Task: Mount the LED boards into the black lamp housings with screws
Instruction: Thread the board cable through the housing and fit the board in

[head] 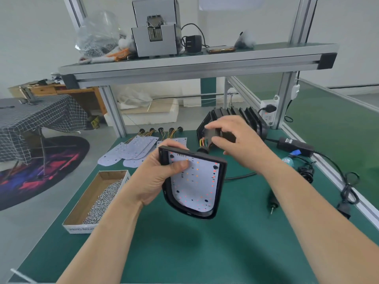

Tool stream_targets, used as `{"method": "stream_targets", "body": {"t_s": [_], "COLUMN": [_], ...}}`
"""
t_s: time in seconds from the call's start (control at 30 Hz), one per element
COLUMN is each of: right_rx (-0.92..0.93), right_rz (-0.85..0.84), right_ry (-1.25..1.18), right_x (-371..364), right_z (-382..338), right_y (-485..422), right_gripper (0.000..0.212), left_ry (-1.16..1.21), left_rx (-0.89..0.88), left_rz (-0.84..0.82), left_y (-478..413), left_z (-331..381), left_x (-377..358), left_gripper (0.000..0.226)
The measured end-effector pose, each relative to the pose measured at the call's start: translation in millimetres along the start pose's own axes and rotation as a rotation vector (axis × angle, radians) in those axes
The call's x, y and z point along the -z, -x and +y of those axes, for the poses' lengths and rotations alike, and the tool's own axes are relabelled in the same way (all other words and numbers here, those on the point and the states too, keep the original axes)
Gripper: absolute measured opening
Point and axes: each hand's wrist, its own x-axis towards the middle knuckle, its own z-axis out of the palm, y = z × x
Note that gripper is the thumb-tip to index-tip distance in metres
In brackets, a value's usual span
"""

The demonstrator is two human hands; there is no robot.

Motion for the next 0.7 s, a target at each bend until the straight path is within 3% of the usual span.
{"method": "stream_targets", "body": {"t_s": [0.07, 0.17, 0.27, 0.5, 0.7], "right_rx": [0.137, 0.257, 0.253, 0.276, 0.110], "right_rz": [-0.152, -0.370, -0.437, -0.329, -0.237], "right_ry": [0.133, 0.257, 0.258, 0.142, -0.361], "right_x": [9, 11, 8, -9, -20], "right_z": [-8, -17, -19, -12, -9], "right_y": [-1, 0, 1, 9, 20], "right_gripper": [0.025, 0.027, 0.031, 0.017, 0.032], "left_ry": [-0.055, -0.060, -0.073, -0.127, -0.167], "left_rx": [-0.020, -0.035, -0.044, -0.076, -0.126], "left_rz": [-0.006, -0.028, -0.055, -0.130, -0.150], "left_y": [0, 0, 0, 3, 1], "left_z": [2, 4, 7, 9, 17], "left_x": [2, 6, 8, 13, 9], "left_gripper": [0.033, 0.042, 0.043, 0.023, 0.022]}}
